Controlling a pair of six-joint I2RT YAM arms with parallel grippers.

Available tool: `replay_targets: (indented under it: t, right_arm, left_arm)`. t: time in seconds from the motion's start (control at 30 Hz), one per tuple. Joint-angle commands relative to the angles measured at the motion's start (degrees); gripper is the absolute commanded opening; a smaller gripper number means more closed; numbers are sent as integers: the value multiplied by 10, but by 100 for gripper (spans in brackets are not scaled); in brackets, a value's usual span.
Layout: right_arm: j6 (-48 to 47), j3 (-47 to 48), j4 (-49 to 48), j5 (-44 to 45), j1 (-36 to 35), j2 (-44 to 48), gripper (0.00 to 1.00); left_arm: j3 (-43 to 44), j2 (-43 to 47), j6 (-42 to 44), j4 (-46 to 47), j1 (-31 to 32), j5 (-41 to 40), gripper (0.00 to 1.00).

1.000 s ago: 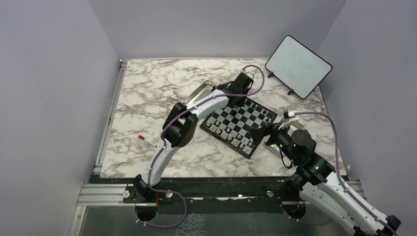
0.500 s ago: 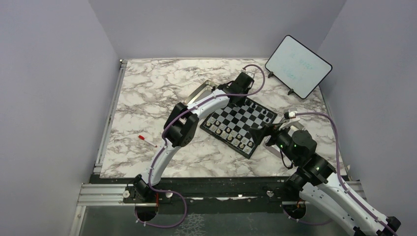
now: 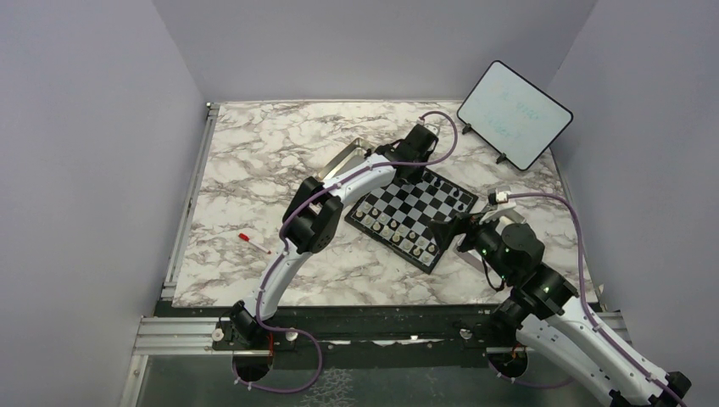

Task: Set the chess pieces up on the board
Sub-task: Place the chess piece on the chessboard, then pick up the chess piece from the storage box.

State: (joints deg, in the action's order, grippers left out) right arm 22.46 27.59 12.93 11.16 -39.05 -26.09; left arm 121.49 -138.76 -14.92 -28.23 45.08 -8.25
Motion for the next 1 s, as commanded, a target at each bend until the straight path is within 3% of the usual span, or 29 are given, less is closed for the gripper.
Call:
replay_targets:
  t: [0.0, 0.3, 0.77, 0.97]
  right_arm:
    - [-1, 9, -10, 7, -4, -4, 100]
    - [6, 3, -13, 3, -4, -11, 100]
    - [10, -3, -19, 5, -4, -18, 100]
    - [6, -1, -27, -5, -4, -33, 100]
  left_arm:
    - [19, 43, -4, 8, -3, 38, 28]
    - [-13, 107, -24, 19, -29, 105, 40]
    - [-122, 177, 54, 39, -116, 43, 35]
    - [-170, 177, 102, 93, -152, 41, 31]
